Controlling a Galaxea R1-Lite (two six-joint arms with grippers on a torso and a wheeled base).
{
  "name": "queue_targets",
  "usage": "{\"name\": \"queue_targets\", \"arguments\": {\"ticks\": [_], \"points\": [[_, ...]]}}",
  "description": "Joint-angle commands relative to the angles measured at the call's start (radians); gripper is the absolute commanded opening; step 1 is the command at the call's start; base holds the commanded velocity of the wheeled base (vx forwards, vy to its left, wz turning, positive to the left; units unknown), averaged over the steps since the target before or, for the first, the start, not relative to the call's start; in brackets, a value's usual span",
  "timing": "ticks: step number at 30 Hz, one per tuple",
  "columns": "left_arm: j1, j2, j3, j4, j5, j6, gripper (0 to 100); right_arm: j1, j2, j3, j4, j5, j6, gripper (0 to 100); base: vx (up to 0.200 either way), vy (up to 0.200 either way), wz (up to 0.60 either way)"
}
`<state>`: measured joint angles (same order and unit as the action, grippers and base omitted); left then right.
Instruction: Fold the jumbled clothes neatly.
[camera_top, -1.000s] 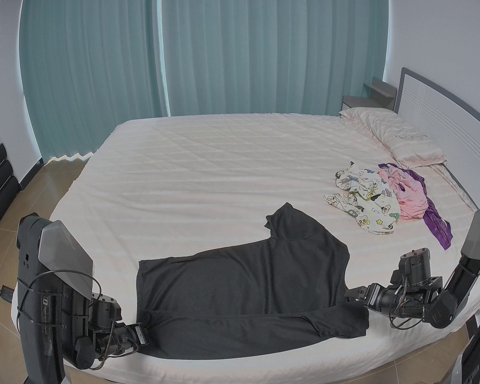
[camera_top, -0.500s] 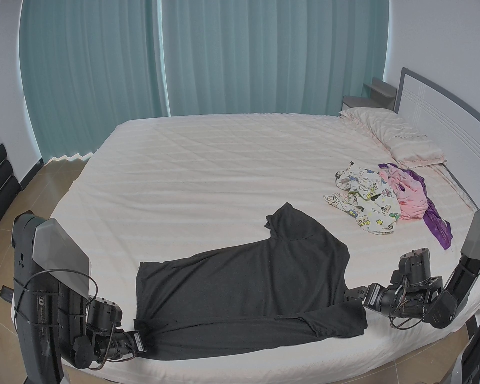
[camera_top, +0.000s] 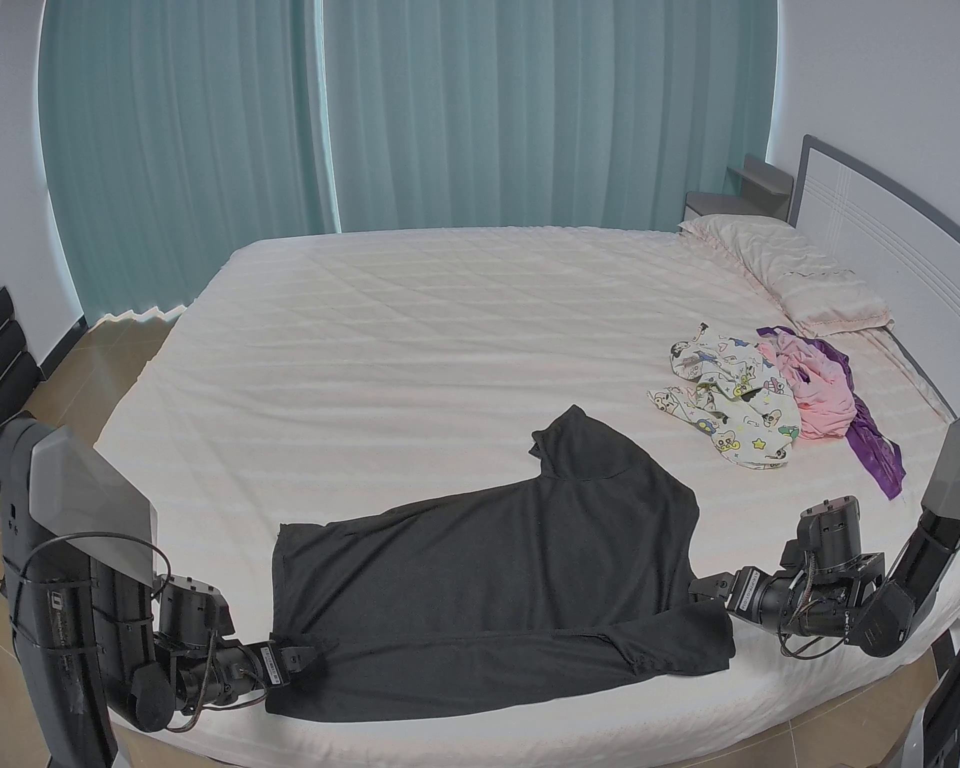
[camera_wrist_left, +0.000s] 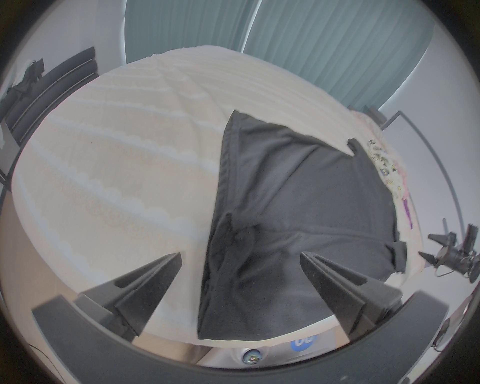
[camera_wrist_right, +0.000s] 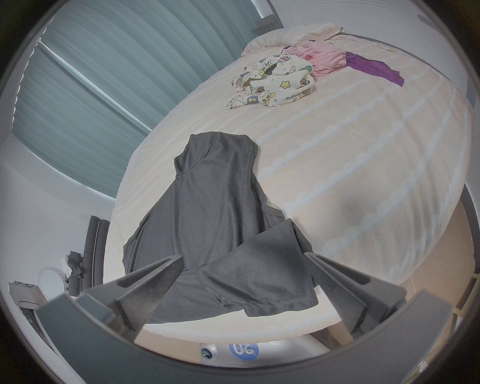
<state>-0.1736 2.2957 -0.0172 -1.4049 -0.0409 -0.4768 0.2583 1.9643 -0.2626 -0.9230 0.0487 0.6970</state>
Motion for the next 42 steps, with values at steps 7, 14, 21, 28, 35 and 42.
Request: {"name": "queue_targets", "arguments": {"ticks": [7,14,21,28,35,42], "points": [[-0.009,-0.048,-0.064,-0.002,-0.039,-0.088,100,0.002,0.005,0.000,0.000,0.002,-0.013,100,0.000,0.000,0.00],[-0.015,-0.022,-0.067,-0.003,-0.037,-0.082,100,0.001,0.007,0.000,0.000,0.002,-0.013,100,0.000,0.000,0.00],[-0.014,0.021,-0.081,-0.003,-0.031,-0.062,0,0.001,0.008,0.002,0.000,0.000,-0.014,100,0.000,0.000,0.00],[0.020,0.068,-0.066,-0.080,-0.034,-0.039,0,-0.019,0.007,0.002,0.000,0.002,-0.056,100,0.000,0.000,0.00],[0.040,0.042,-0.029,-0.120,-0.039,-0.042,0,-0.113,0.099,-0.050,-0.007,0.105,-0.238,100,0.000,0.000,0.00],[0.040,0.030,-0.024,-0.120,-0.040,-0.043,0,-0.151,0.194,-0.121,-0.008,0.192,-0.327,100,0.000,0.000,0.00]]}}
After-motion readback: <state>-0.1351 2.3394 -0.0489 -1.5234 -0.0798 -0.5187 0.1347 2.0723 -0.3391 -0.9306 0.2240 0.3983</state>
